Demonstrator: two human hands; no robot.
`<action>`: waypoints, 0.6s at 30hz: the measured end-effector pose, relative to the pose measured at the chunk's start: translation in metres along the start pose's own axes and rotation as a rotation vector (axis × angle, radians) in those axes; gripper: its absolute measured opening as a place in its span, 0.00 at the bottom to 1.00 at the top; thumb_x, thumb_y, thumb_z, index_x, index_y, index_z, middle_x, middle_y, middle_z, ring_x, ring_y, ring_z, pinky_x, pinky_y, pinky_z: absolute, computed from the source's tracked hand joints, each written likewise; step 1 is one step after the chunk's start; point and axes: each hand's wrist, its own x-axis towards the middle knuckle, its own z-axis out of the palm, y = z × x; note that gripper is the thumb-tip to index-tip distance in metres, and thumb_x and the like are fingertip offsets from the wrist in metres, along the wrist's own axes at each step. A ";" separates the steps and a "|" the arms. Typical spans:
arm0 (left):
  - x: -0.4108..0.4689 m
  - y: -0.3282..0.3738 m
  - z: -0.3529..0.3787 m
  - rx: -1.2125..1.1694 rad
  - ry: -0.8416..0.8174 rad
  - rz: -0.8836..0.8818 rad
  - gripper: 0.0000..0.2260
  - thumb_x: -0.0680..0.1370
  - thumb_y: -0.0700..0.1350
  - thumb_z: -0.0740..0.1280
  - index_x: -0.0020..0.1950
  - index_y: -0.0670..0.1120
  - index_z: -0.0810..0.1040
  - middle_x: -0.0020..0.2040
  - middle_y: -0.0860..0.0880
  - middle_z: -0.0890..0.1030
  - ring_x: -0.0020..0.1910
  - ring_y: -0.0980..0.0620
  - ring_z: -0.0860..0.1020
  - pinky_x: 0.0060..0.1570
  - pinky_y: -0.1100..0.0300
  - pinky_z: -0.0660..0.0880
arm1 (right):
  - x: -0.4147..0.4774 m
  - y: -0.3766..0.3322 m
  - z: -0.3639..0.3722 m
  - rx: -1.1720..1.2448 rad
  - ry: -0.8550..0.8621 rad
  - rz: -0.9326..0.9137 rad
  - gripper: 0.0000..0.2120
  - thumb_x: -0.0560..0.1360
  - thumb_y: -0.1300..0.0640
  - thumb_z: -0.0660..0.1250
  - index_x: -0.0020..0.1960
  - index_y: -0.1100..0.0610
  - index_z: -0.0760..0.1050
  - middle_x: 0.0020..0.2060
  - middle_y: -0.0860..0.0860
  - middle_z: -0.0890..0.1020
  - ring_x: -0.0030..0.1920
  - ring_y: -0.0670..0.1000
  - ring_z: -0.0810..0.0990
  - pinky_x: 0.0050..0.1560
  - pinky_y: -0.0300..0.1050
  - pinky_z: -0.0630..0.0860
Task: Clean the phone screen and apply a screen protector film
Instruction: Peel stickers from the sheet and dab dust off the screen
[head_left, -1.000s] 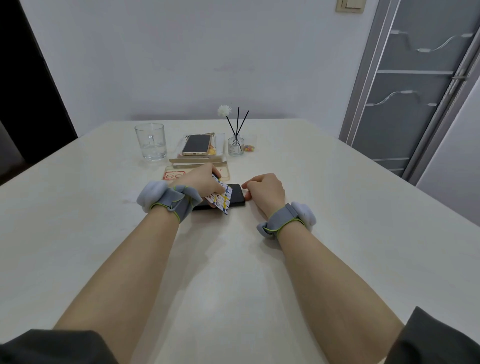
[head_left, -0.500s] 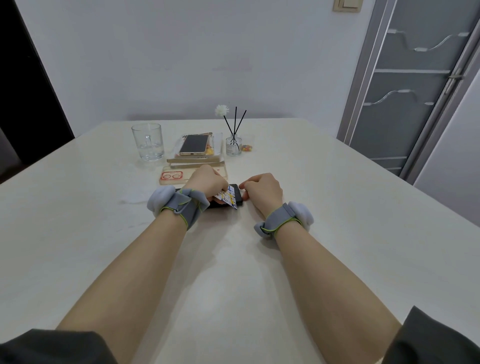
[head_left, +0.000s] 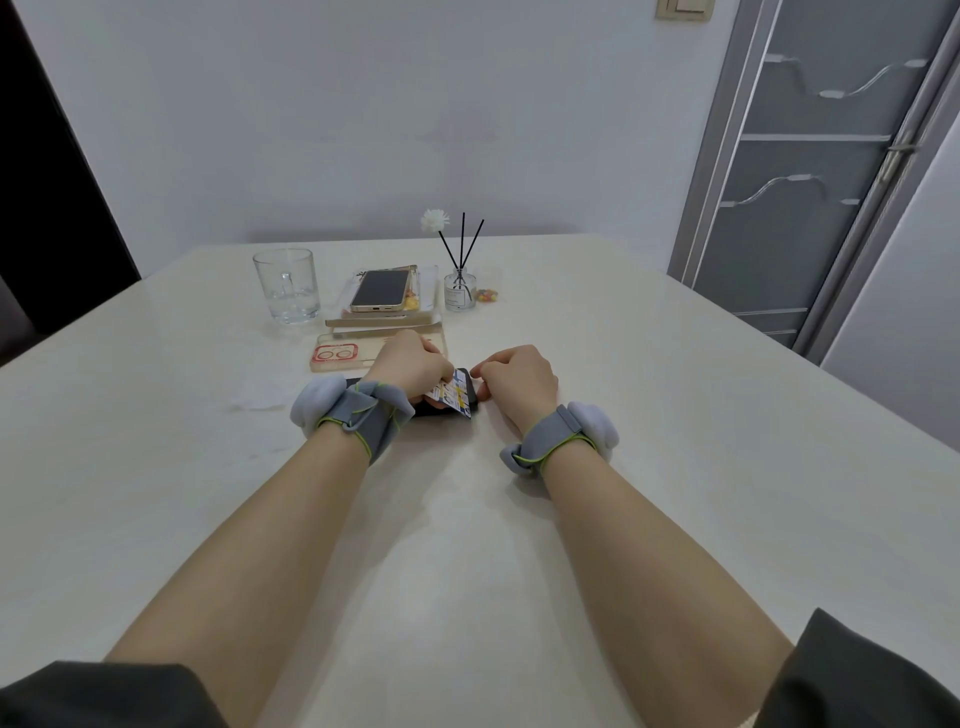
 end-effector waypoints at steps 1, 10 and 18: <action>0.000 0.000 0.001 0.001 -0.008 0.006 0.12 0.72 0.33 0.66 0.32 0.45 0.69 0.38 0.41 0.76 0.35 0.43 0.76 0.36 0.54 0.77 | 0.000 0.000 0.000 0.002 -0.003 0.001 0.13 0.70 0.61 0.62 0.46 0.56 0.85 0.36 0.53 0.84 0.53 0.54 0.79 0.65 0.52 0.68; -0.003 0.006 -0.009 0.014 -0.032 0.012 0.13 0.74 0.33 0.66 0.32 0.44 0.70 0.30 0.45 0.75 0.13 0.58 0.72 0.14 0.71 0.64 | 0.000 -0.001 0.000 0.014 -0.013 0.007 0.13 0.71 0.61 0.61 0.46 0.56 0.85 0.35 0.52 0.83 0.52 0.54 0.80 0.65 0.52 0.69; -0.008 0.011 -0.028 0.279 -0.216 -0.017 0.08 0.76 0.39 0.67 0.55 0.44 0.73 0.34 0.44 0.79 0.15 0.58 0.74 0.16 0.72 0.67 | 0.000 -0.001 0.000 0.021 -0.020 0.008 0.13 0.71 0.61 0.62 0.46 0.55 0.85 0.35 0.52 0.84 0.53 0.53 0.79 0.66 0.52 0.68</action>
